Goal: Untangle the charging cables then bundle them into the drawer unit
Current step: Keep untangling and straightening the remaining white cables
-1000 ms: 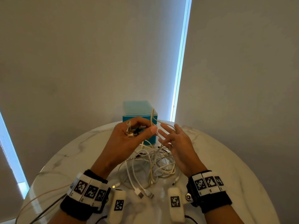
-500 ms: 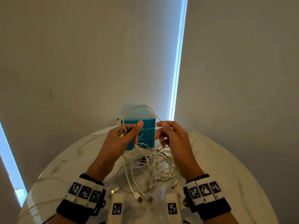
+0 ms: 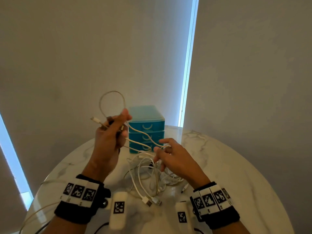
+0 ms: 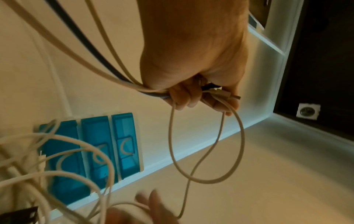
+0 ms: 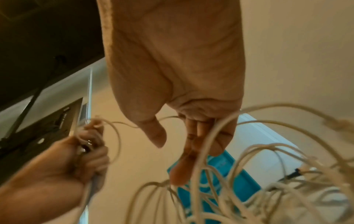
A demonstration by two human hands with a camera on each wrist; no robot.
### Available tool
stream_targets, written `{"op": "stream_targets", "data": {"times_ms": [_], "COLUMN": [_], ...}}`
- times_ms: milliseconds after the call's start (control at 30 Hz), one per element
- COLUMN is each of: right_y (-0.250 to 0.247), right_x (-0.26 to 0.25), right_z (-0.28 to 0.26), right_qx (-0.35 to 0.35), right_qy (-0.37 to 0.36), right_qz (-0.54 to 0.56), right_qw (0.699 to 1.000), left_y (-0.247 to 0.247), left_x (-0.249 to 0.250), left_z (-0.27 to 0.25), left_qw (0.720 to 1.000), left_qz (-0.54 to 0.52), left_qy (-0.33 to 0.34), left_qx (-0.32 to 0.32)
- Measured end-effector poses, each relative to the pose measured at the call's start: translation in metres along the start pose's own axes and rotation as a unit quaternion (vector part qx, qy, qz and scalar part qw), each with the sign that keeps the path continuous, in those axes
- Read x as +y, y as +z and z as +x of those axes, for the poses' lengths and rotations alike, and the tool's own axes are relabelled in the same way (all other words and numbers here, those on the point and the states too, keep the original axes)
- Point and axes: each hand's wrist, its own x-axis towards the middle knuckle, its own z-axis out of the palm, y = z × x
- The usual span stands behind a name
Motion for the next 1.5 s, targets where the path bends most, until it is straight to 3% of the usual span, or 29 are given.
{"op": "stream_targets", "data": {"times_ms": [67, 167, 267, 333, 400, 533, 633, 767, 867, 967, 1100, 1333, 1500], "right_y": [-0.004, -0.015, -0.016, -0.006, 0.007, 0.013, 0.000, -0.009, -0.002, 0.015, 0.020, 0.015, -0.009], "right_x": [0.008, 0.008, 0.000, -0.005, -0.008, -0.018, -0.035, -0.057, -0.058, -0.043, -0.029, -0.019, 0.007], "right_z": [0.004, 0.005, 0.001, -0.001, -0.001, 0.007, 0.017, 0.024, 0.020, 0.013, 0.009, 0.006, 0.012], "right_qx": [0.032, 0.086, 0.002, -0.055, -0.068, 0.060, 0.161, 0.142, 0.118, 0.111, 0.099, 0.007, -0.040], "right_qy": [0.056, 0.066, 0.070, 0.080, 0.072, -0.012, -0.084, -0.150, -0.156, -0.134, -0.113, -0.128, -0.090], "right_qz": [0.060, 0.176, 0.271, 0.269, 0.276, 0.290, 0.320, 0.377, 0.340, 0.259, 0.257, 0.203, 0.070], "right_qw": [0.996, 0.978, 0.960, 0.958, 0.956, 0.955, 0.930, 0.903, 0.920, 0.950, 0.955, 0.971, 0.993], "left_y": [-0.011, -0.029, -0.034, -0.030, -0.023, -0.018, -0.021, -0.025, -0.020, -0.012, -0.012, 0.001, -0.002], "left_x": [0.008, 0.015, 0.012, 0.009, 0.007, 0.003, -0.005, -0.018, -0.024, -0.025, -0.026, -0.021, 0.021], "left_z": [0.007, 0.016, 0.019, 0.017, 0.014, 0.011, 0.013, 0.009, 0.005, 0.004, 0.009, 0.016, 0.038], "left_qw": [0.999, 0.998, 0.997, 0.998, 0.998, 0.999, 0.999, 0.986, 0.980, 0.981, 0.973, 0.977, 0.947], "left_qz": [-0.029, -0.053, -0.065, -0.059, -0.057, -0.041, 0.021, 0.138, 0.157, 0.168, 0.213, 0.155, 0.268], "left_qy": [0.019, 0.019, 0.002, -0.004, -0.006, -0.001, -0.015, -0.091, -0.114, -0.092, -0.082, -0.144, -0.124], "left_qx": [0.009, 0.032, 0.036, 0.018, 0.003, 0.003, 0.031, 0.008, -0.039, -0.040, -0.023, -0.003, -0.124]}}
